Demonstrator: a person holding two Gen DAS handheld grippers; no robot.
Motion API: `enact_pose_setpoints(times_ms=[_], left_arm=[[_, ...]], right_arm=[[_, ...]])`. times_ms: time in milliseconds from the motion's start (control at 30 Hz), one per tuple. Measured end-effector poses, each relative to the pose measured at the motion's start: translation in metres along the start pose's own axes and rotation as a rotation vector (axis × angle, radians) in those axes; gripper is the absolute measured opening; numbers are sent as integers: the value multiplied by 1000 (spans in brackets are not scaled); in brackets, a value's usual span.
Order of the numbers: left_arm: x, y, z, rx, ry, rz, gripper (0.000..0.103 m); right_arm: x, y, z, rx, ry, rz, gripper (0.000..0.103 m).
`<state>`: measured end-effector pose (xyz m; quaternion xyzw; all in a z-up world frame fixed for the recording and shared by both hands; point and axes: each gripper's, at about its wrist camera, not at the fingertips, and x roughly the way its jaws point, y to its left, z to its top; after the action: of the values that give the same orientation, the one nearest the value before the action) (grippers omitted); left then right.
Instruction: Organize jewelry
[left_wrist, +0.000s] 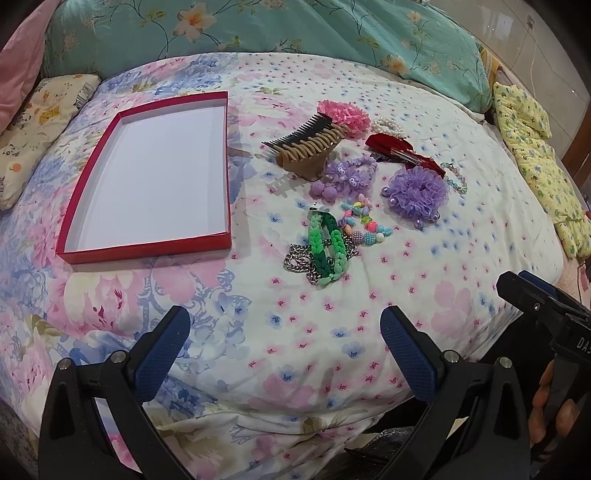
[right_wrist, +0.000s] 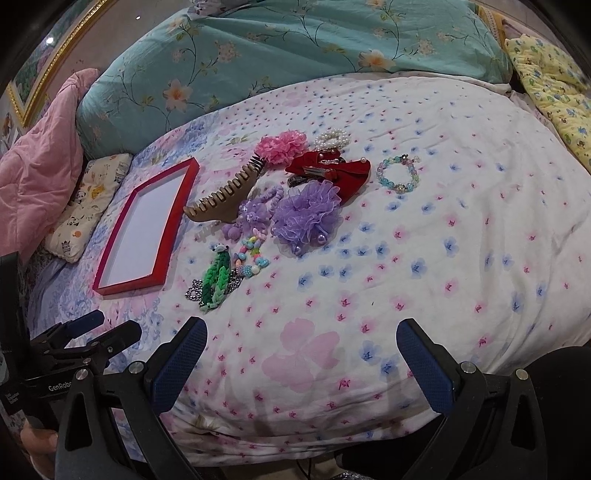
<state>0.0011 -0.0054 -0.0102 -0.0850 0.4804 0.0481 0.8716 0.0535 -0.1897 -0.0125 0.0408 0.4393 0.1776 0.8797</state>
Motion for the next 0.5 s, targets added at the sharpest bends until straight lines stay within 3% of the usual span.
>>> enact_pose_setpoints(times_ms=[500], left_arm=[[4,3,-3,-4,9,6,103]], right_arm=[[5,0,-1,0,14,16,103]])
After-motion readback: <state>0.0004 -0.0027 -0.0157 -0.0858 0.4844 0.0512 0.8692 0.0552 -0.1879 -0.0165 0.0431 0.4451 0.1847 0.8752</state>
